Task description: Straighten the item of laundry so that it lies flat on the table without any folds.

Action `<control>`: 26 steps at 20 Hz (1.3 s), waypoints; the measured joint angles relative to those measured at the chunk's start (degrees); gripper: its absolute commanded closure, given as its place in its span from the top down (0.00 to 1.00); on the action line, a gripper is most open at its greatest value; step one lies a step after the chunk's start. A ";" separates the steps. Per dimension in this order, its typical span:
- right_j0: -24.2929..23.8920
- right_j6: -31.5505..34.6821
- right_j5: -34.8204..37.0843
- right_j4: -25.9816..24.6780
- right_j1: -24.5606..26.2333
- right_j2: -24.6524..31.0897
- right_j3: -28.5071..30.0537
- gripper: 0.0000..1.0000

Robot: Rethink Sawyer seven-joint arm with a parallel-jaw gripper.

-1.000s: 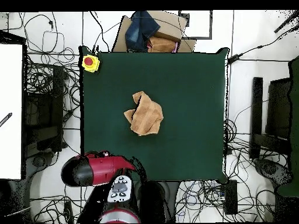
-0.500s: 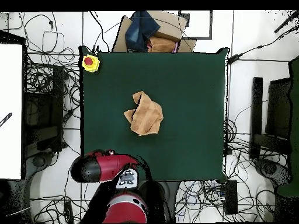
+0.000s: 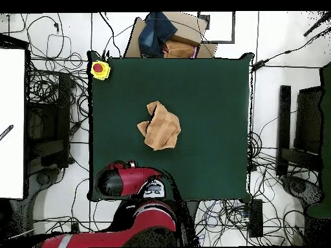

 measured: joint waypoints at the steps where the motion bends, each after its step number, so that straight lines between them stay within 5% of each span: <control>1: 0.17 0.00 0.00 -0.01 0.18 0.00 -0.36 1.00; 17: 13.02 0.00 3.71 3.01 6.06 -6.16 -15.01 1.00; 26: 21.56 0.49 5.66 11.16 15.01 -21.36 -23.56 1.00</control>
